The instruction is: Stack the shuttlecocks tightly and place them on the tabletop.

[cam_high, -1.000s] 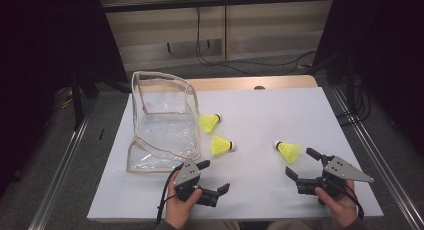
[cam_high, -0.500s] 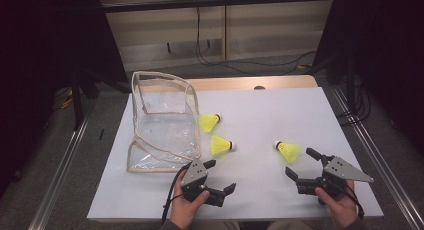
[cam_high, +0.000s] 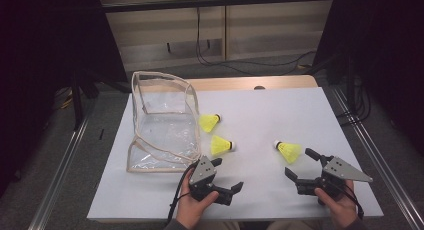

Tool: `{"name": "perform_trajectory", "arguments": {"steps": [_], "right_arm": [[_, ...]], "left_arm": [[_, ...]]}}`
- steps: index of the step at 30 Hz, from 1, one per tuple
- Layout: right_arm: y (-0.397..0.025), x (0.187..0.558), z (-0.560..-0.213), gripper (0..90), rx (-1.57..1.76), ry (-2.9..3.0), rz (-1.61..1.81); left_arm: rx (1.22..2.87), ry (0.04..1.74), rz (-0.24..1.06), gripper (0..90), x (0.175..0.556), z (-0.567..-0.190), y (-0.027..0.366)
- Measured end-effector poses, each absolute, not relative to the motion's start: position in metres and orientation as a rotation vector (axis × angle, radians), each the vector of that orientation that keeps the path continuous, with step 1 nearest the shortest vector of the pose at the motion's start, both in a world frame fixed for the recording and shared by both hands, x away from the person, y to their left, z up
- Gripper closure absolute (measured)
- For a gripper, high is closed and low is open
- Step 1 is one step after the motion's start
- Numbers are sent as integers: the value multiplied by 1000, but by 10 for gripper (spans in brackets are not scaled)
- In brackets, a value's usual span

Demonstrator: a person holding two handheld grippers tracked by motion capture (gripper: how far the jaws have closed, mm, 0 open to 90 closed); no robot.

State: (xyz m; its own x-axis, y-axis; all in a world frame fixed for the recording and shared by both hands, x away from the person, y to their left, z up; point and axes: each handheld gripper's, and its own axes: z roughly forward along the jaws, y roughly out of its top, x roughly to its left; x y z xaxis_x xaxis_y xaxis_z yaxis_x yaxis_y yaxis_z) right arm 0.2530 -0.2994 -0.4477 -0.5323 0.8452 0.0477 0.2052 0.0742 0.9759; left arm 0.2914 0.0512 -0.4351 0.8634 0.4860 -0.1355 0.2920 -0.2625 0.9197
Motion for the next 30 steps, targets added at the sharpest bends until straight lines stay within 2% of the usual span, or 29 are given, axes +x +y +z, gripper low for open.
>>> {"name": "perform_trajectory", "arguments": {"steps": [30], "right_arm": [[-300,253,-448,29,1044,1800,1486]], "left_arm": [[1853,667,266,21,308,-421,26]]}}
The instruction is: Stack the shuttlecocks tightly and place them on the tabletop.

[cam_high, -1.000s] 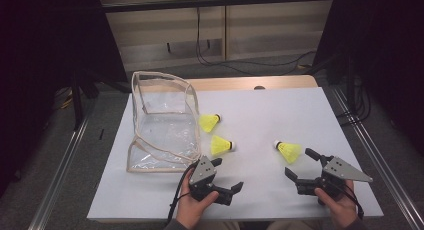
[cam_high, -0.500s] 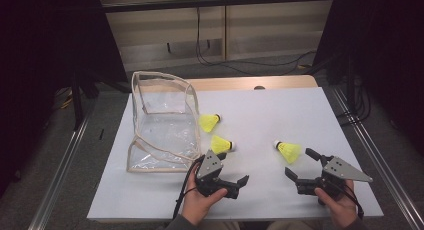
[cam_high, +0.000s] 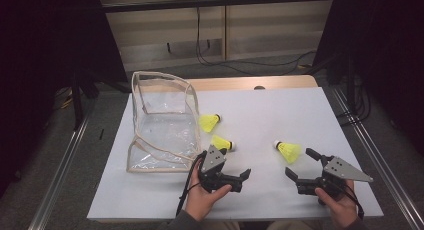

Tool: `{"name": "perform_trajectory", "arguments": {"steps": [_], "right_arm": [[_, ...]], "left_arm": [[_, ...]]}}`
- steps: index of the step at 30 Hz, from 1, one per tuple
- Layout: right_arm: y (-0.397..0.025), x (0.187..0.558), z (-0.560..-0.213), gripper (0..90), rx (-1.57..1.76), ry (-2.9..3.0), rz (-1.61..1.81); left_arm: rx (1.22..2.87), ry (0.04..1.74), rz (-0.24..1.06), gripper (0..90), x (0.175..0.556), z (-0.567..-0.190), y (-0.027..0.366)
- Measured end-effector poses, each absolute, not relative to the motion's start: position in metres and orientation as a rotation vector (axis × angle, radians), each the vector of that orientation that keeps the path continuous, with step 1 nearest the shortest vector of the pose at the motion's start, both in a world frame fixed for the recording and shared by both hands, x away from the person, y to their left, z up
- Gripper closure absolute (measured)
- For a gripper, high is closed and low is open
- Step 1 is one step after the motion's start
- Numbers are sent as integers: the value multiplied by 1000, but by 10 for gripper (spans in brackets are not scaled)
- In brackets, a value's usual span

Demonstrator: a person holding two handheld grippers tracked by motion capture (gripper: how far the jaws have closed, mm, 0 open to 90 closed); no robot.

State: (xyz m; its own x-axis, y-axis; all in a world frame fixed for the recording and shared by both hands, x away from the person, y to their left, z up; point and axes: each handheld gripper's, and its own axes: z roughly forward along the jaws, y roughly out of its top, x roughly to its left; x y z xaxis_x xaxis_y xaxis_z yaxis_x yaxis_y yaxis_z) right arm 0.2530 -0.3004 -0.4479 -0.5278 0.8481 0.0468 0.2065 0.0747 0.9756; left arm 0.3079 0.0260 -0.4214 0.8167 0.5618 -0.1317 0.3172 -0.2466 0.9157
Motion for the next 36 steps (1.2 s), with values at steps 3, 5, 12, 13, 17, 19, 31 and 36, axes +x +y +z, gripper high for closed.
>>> {"name": "perform_trajectory", "arguments": {"steps": [3,5,12,13,17,19,31,36], "right_arm": [[-300,253,-448,28,1045,1799,1486],[-301,253,-448,29,1042,1801,1482],[-301,253,-448,29,1045,1801,1482],[-301,253,-448,29,1046,1799,1480],[-301,253,-448,29,1045,1801,1479],[-300,253,-448,29,1043,1802,1481],[-301,253,-447,29,1035,1802,1482],[-300,253,-447,29,1034,1801,1481]], "left_arm": [[1853,665,260,20,309,-420,23],[1853,670,262,20,310,-420,21],[1858,688,272,21,313,-418,16],[1856,690,273,21,314,-418,15],[1855,705,278,21,317,-417,12],[1861,712,283,21,318,-416,11],[1851,726,281,21,323,-414,6],[1844,726,282,21,326,-413,4]]}}
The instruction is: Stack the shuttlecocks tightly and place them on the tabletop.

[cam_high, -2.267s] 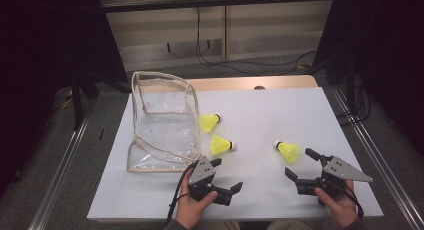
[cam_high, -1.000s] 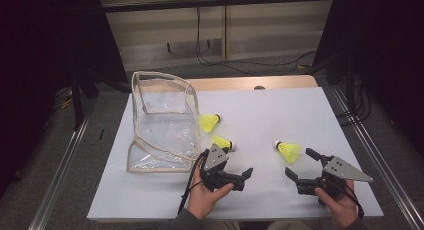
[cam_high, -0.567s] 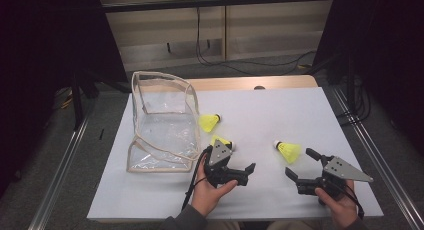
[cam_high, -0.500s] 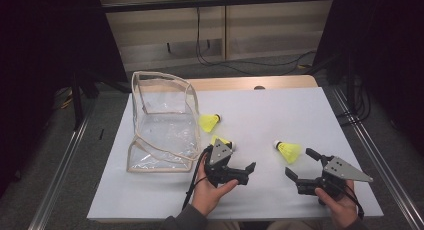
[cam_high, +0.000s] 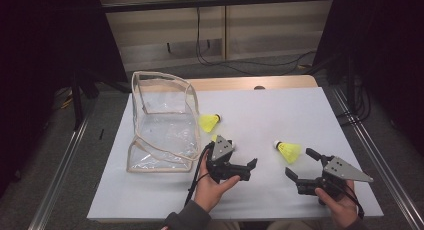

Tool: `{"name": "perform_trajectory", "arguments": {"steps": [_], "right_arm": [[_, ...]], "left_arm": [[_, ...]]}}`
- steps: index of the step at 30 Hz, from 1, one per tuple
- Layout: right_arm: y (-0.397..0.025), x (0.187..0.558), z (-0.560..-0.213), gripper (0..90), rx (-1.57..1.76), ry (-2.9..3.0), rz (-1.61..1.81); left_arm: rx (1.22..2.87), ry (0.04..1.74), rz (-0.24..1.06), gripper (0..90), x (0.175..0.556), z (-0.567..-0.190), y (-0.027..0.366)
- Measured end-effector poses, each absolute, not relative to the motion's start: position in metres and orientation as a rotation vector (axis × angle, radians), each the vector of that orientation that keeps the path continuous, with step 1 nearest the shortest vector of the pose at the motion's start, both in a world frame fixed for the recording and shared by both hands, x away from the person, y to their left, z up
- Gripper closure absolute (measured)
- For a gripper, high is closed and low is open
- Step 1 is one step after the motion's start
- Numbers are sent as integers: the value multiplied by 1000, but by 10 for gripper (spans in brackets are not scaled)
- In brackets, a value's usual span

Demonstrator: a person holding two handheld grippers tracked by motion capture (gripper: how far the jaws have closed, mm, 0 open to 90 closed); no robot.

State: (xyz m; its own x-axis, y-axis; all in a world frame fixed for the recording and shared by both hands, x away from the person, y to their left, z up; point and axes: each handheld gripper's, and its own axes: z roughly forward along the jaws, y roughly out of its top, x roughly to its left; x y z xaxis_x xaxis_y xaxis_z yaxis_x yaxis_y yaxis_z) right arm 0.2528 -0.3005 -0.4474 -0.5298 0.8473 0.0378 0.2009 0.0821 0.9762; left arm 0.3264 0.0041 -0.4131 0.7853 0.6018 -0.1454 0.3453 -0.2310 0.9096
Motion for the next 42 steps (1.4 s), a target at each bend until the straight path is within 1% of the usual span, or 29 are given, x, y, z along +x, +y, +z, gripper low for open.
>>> {"name": "perform_trajectory", "arguments": {"steps": [21,26,42], "right_arm": [[-301,252,-447,29,1038,1802,1481],[-301,252,-447,29,1041,1797,1485],[-303,252,-447,29,1041,1794,1485]], "left_arm": [[1833,746,300,21,336,-402,-3],[1811,774,313,21,342,-396,-3],[1816,809,334,25,358,-387,-10]]}}
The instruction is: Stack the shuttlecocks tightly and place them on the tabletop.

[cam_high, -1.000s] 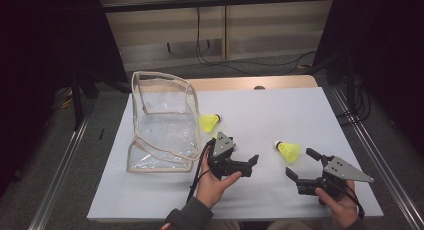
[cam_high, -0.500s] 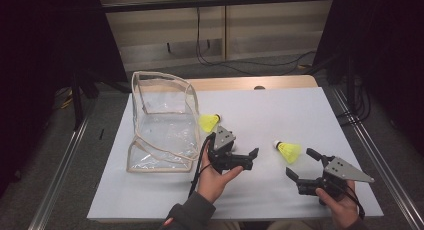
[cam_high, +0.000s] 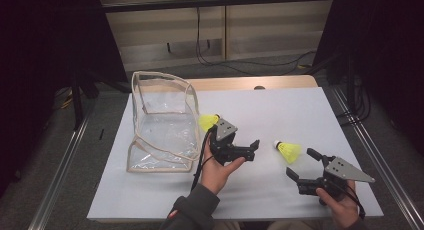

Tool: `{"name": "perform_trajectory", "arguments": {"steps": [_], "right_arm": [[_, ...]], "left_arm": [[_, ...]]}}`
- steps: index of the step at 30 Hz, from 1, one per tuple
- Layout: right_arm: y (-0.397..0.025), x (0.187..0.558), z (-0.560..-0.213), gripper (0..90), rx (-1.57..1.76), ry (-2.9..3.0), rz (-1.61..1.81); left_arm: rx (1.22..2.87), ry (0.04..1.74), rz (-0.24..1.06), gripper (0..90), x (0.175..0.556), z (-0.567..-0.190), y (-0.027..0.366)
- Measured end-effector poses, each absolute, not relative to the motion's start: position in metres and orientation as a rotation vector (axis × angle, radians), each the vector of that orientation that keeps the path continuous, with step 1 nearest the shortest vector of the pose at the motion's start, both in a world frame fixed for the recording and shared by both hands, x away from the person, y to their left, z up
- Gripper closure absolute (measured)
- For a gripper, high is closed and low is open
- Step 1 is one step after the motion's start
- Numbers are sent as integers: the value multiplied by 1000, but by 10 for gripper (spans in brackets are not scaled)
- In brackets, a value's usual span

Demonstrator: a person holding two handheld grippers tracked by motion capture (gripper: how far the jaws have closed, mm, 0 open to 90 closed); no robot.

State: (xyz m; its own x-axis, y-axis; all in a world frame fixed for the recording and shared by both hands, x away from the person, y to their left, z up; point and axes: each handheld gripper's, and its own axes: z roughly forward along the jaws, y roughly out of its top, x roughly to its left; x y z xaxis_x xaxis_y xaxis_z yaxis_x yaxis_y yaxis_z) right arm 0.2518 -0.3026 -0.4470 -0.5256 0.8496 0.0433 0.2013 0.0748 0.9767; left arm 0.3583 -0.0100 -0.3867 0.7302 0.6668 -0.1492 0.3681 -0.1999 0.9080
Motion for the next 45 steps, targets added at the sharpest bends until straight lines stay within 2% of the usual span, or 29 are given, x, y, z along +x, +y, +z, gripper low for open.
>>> {"name": "perform_trajectory", "arguments": {"steps": [16,45], "right_arm": [[-303,252,-447,29,1043,1790,1488],[-304,252,-447,29,1045,1792,1488]], "left_arm": [[1817,875,373,29,380,-372,-10],[1805,993,380,36,413,-374,-7]]}}
